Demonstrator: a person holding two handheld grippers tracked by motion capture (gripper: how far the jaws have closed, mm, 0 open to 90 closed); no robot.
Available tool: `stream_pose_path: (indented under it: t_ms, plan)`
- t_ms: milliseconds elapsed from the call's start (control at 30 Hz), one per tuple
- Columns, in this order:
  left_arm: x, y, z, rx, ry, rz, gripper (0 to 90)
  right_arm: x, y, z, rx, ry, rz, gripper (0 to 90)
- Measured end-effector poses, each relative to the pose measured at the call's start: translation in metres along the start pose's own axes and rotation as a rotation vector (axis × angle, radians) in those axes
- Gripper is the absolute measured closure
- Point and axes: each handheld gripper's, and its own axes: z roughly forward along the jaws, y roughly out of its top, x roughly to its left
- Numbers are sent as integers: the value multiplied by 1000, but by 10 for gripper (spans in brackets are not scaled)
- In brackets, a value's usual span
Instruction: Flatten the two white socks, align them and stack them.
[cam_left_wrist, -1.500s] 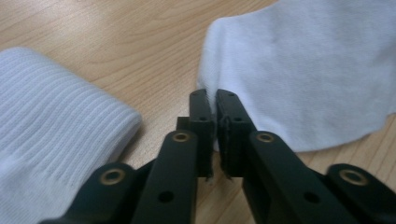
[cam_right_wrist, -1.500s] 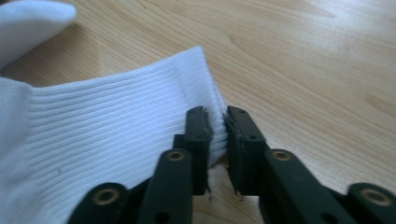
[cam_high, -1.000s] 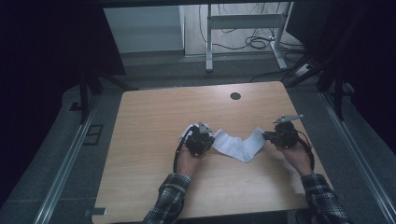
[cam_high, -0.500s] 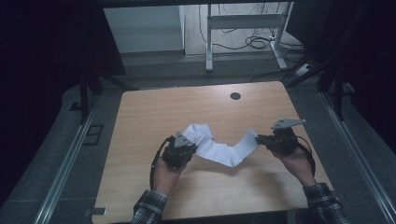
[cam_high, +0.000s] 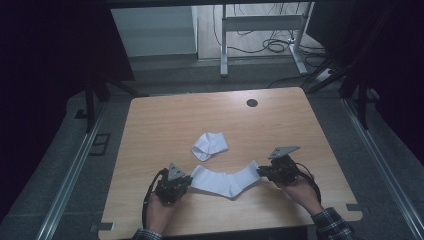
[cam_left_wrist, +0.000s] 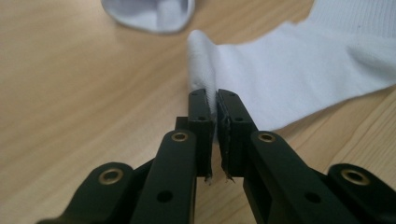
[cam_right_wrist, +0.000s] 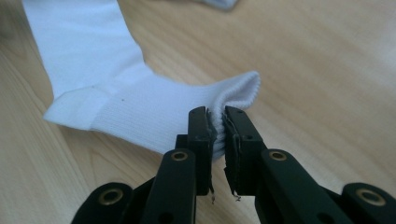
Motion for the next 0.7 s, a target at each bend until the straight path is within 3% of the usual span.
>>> stream_pose_path:
  t_ms: [133, 233, 467, 700]
  plan:
    - [-2, -8, 9, 56, 4, -5, 819, 0, -6, 6, 33, -8, -3, 785]
    - [-1, -11, 11, 64, 1, -16, 789, -1, -10, 8, 52, -1, 2, 753]
    - [9, -3, -1, -4, 25, -42, 658, -8, -7, -5, -13, -16, 13, 670]
    - [20, 13, -5, -47, 30, -49, 617, -27, -14, -9, -8, -59, 54, 638]
